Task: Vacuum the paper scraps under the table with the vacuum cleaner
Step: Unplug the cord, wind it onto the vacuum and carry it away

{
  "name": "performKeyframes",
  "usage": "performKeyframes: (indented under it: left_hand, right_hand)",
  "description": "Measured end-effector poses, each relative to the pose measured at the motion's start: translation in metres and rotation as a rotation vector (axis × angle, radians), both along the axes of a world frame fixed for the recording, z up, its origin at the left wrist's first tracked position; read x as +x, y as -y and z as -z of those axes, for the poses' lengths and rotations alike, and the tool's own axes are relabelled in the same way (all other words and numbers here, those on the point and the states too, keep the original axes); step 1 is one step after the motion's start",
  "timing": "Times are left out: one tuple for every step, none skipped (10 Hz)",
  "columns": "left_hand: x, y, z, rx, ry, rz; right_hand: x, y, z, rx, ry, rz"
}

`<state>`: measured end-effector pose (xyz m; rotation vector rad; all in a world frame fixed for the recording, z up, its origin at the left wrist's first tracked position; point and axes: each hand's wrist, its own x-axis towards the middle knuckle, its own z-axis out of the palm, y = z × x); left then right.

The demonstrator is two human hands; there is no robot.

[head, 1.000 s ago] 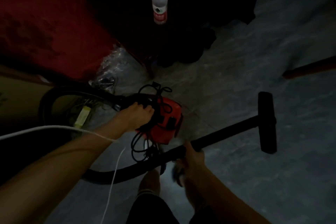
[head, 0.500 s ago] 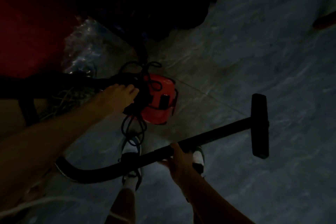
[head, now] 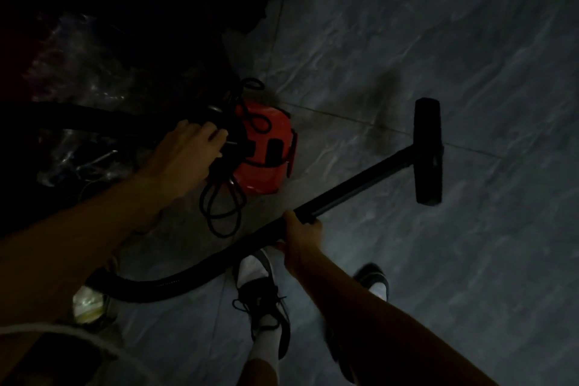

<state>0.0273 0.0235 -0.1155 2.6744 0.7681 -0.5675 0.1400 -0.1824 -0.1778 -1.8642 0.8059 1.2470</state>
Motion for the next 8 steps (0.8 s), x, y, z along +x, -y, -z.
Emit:
performKeyframes:
  left_hand:
    - [0.000, -0.001, 0.008, 0.039, 0.055, -0.021]
    - [-0.003, 0.004, 0.016, 0.081, 0.078, -0.072]
    - [-0.006, 0.010, 0.023, 0.093, 0.094, -0.122]
    - [-0.005, 0.015, 0.026, 0.078, 0.124, -0.191]
    - [-0.002, 0.024, 0.017, 0.032, 0.056, -0.277]
    - [0.007, 0.037, 0.000, 0.007, 0.010, -0.375]
    - [0.023, 0.052, -0.020, -0.078, 0.022, -0.527]
    - [0.049, 0.071, -0.050, -0.190, 0.110, -0.690]
  right_hand:
    - [-0.006, 0.001, 0.015, -0.021, -0.004, -0.068]
    - [-0.008, -0.001, 0.026, -0.004, -0.012, -0.121]
    - [-0.003, -0.007, 0.042, -0.032, -0.003, -0.173]
    - [0.012, -0.013, 0.045, -0.072, -0.113, -0.275]
    - [0.029, -0.023, 0.014, -0.055, -0.210, -0.451]
    - [0.048, -0.027, -0.006, -0.063, -0.174, -0.526]
    - [0.070, -0.030, -0.036, -0.019, 0.168, -0.798]
    - [0.111, -0.033, -0.092, 0.148, 0.478, -1.075]
